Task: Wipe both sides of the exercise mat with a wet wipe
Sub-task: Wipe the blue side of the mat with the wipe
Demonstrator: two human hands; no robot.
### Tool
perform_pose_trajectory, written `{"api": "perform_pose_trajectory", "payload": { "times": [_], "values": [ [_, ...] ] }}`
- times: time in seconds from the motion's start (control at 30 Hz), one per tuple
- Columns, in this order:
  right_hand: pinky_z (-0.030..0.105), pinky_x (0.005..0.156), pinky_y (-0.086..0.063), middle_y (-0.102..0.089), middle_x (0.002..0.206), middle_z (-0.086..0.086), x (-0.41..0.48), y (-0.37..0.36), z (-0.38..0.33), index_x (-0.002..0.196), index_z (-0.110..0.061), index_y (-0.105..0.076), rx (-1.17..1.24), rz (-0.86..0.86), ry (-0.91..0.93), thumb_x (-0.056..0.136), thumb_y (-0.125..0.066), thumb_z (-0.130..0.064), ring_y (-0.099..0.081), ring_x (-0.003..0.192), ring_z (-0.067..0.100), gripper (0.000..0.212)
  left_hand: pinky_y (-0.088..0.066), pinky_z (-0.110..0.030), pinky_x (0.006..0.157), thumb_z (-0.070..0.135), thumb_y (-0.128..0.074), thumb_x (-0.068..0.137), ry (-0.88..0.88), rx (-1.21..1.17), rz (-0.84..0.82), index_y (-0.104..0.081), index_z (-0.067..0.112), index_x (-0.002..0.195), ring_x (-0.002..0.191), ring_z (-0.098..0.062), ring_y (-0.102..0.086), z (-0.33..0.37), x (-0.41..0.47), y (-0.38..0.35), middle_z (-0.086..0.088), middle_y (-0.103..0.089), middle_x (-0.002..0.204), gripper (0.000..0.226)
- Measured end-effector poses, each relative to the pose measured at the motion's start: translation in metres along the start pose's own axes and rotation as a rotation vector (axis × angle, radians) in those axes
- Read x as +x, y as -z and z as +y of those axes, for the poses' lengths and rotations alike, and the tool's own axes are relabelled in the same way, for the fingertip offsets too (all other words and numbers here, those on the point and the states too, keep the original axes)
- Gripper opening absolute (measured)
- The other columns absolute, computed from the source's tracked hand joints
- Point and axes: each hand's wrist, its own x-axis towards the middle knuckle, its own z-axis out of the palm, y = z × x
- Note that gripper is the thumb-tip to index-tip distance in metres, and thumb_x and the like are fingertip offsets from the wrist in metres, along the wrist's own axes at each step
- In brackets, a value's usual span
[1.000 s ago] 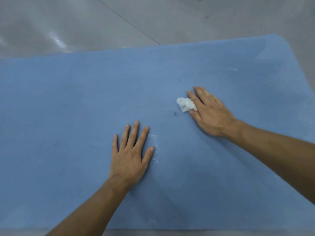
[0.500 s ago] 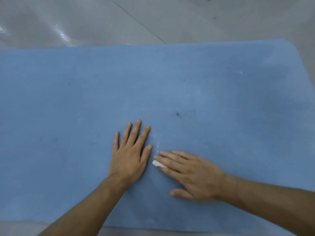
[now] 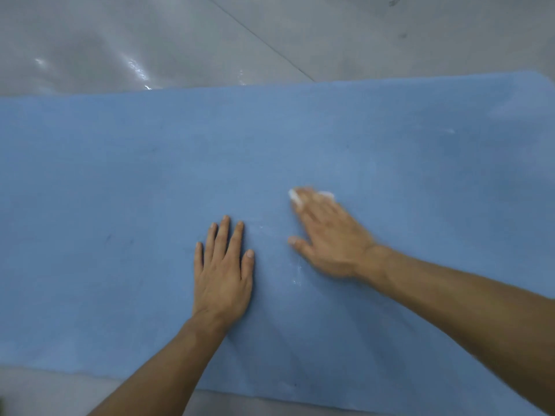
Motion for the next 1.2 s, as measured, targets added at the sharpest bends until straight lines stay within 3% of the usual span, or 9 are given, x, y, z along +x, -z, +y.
{"api": "perform_pose_trajectory", "payload": {
  "times": [0.1, 0.27, 0.43, 0.53, 0.63, 0.8, 0.97, 1.07, 1.2],
  "values": [
    [0.042, 0.13, -0.005, -0.022, 0.171, 0.014, -0.026, -0.023, -0.048, 0.164, -0.006, -0.02, 0.048, 0.008, 0.254, 0.101, -0.033, -0.064, -0.013, 0.16, 0.026, 0.087, 0.002, -0.043, 0.128, 0.06, -0.005, 0.098, 0.029, 0.003, 0.01, -0.02, 0.032, 0.164, 0.159, -0.011, 0.004, -0.014, -0.003, 0.002, 0.012, -0.003, 0.173, 0.074],
    [0.044, 0.13, -0.008, -0.017, 0.173, 0.008, -0.053, -0.029, -0.075, 0.163, -0.015, -0.029, 0.008, -0.096, 0.478, 0.104, -0.031, -0.067, -0.008, 0.161, 0.024, 0.079, 0.006, -0.041, 0.128, 0.058, -0.008, 0.101, -0.029, -0.045, -0.006, -0.019, 0.036, 0.163, 0.156, 0.0, 0.01, -0.023, -0.014, 0.004, 0.018, -0.002, 0.171, 0.067],
    [0.045, 0.128, -0.011, -0.037, 0.165, 0.005, -0.044, -0.003, -0.05, 0.117, -0.029, -0.073, 0.245, 0.04, 0.381, 0.101, -0.05, -0.046, -0.026, 0.156, 0.021, 0.033, -0.008, -0.045, 0.129, 0.054, -0.02, 0.105, -0.1, -0.24, 0.071, -0.025, 0.034, 0.16, 0.154, 0.005, -0.007, -0.003, -0.017, 0.006, 0.019, -0.022, 0.164, 0.059],
    [0.047, 0.12, -0.031, -0.056, 0.148, 0.003, -0.047, 0.0, -0.025, 0.097, -0.024, -0.077, 0.408, 0.21, 0.23, 0.097, -0.054, -0.037, -0.049, 0.141, 0.017, 0.026, -0.02, -0.051, 0.126, 0.057, -0.026, 0.107, -0.313, -0.261, 0.013, -0.023, 0.037, 0.161, 0.156, -0.006, -0.016, 0.016, -0.029, 0.006, 0.012, -0.023, 0.168, 0.057],
    [0.047, 0.108, -0.044, -0.061, 0.137, -0.002, -0.047, 0.001, -0.003, 0.087, -0.021, -0.067, 0.56, 0.31, 0.031, 0.097, -0.05, -0.033, -0.058, 0.127, 0.014, 0.023, -0.014, -0.053, 0.125, 0.063, -0.029, 0.105, -0.585, -0.069, -0.139, -0.016, 0.041, 0.163, 0.159, -0.013, -0.006, 0.03, -0.046, -0.001, 0.008, -0.008, 0.173, 0.062],
    [0.048, 0.111, -0.045, -0.052, 0.147, 0.001, -0.052, -0.006, 0.012, 0.111, -0.019, -0.069, 0.341, 0.283, -0.029, 0.101, -0.045, -0.036, -0.054, 0.133, 0.022, 0.031, -0.007, -0.056, 0.126, 0.062, -0.04, 0.103, -0.672, 0.17, -0.167, -0.031, 0.042, 0.157, 0.16, -0.021, 0.006, 0.041, -0.055, -0.011, -0.008, 0.002, 0.174, 0.059],
    [0.041, 0.125, -0.015, -0.032, 0.168, 0.006, -0.062, -0.014, 0.026, 0.154, -0.021, -0.049, -0.081, 0.247, -0.132, 0.102, -0.037, -0.051, -0.028, 0.155, 0.023, 0.061, -0.015, -0.045, 0.124, 0.057, -0.039, 0.104, -0.673, 0.287, -0.1, -0.031, 0.029, 0.162, 0.159, -0.019, -0.011, 0.008, -0.035, -0.009, 0.001, -0.012, 0.173, 0.065],
    [0.04, 0.127, -0.014, -0.026, 0.171, 0.004, -0.066, -0.014, 0.036, 0.161, -0.021, -0.038, -0.123, 0.214, -0.183, 0.104, -0.031, -0.055, -0.021, 0.158, 0.02, 0.066, -0.013, -0.041, 0.125, 0.059, -0.034, 0.103, -0.505, 0.282, -0.051, -0.03, 0.022, 0.162, 0.158, -0.019, -0.02, -0.024, -0.012, 0.003, 0.003, -0.02, 0.171, 0.07],
    [0.042, 0.128, -0.016, -0.022, 0.172, 0.001, -0.068, -0.016, 0.033, 0.163, -0.022, -0.032, -0.151, 0.205, -0.196, 0.105, -0.03, -0.056, -0.017, 0.16, 0.019, 0.068, -0.008, -0.044, 0.127, 0.067, -0.022, 0.098, -0.108, 0.26, 0.014, -0.023, 0.027, 0.163, 0.159, -0.015, -0.011, -0.07, 0.017, 0.021, 0.006, -0.021, 0.171, 0.077]
  ]
}}
